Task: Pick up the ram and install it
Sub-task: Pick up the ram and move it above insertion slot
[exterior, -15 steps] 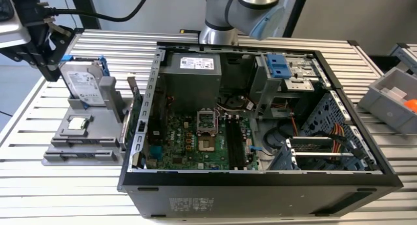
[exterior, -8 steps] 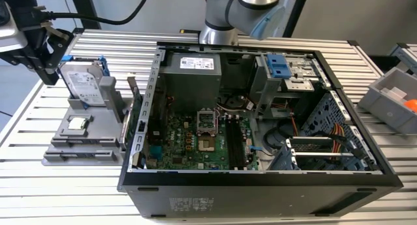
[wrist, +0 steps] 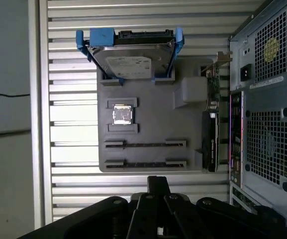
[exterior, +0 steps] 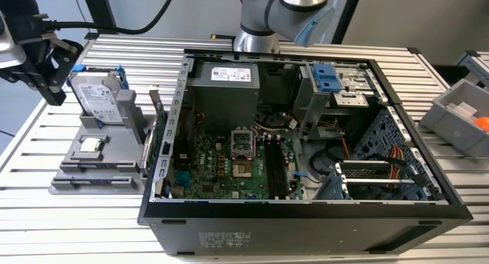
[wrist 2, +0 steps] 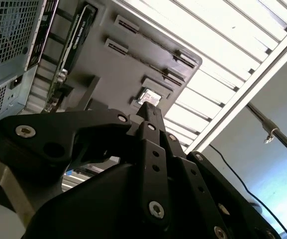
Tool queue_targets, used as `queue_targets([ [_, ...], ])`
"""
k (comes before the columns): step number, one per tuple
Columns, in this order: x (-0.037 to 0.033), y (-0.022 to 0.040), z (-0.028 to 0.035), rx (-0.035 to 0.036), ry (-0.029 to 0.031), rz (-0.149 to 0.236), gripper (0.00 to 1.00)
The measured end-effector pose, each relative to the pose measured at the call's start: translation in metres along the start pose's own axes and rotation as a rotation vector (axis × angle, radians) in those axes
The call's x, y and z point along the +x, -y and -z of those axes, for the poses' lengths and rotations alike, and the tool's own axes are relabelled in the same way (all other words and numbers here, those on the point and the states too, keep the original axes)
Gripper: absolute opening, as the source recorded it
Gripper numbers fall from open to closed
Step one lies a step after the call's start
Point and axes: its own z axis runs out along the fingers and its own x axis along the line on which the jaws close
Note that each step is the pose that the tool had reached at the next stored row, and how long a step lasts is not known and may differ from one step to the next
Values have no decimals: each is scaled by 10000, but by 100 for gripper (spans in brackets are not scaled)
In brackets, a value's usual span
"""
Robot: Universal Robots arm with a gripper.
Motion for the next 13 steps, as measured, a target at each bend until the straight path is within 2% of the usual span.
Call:
queue_targets([
  [8, 3, 44, -11, 0, -2, 40, 0],
  [13, 3, 44, -11, 0, -3, 53, 0],
])
